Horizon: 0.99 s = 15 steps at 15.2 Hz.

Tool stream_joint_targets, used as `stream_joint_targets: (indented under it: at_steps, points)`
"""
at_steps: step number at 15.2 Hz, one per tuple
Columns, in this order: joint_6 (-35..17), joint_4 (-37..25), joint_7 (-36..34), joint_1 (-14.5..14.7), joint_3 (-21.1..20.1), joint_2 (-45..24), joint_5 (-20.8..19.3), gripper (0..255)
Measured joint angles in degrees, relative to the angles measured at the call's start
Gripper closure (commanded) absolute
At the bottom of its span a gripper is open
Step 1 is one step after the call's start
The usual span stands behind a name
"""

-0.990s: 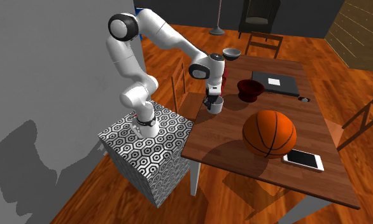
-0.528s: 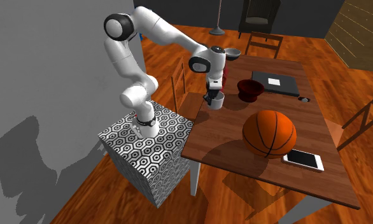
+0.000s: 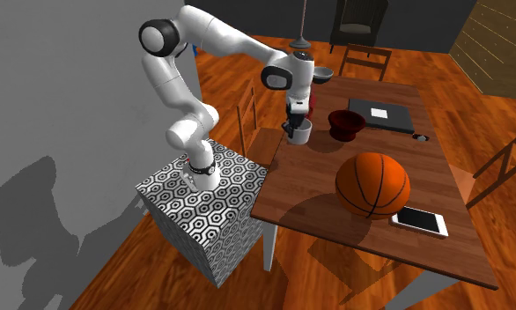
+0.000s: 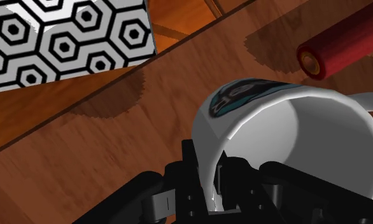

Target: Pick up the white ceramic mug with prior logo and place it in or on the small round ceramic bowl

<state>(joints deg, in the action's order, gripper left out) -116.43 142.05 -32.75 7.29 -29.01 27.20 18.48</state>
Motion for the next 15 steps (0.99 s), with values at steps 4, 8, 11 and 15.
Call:
stream_joint_targets:
  at_steps: [4,8,11,15]
  points:
    - [3.17,-2.56,-0.28,-0.15,0.60,0.63,-0.46,255]
    - [6.61,-4.94,-0.35,-0.22,1.44,1.69,-0.81,255]
    - [8.86,-6.69,-0.36,-0.34,2.03,2.16,-1.12,255]
    - [10.14,-10.17,-2.20,-0.51,0.83,0.23,-1.56,255]
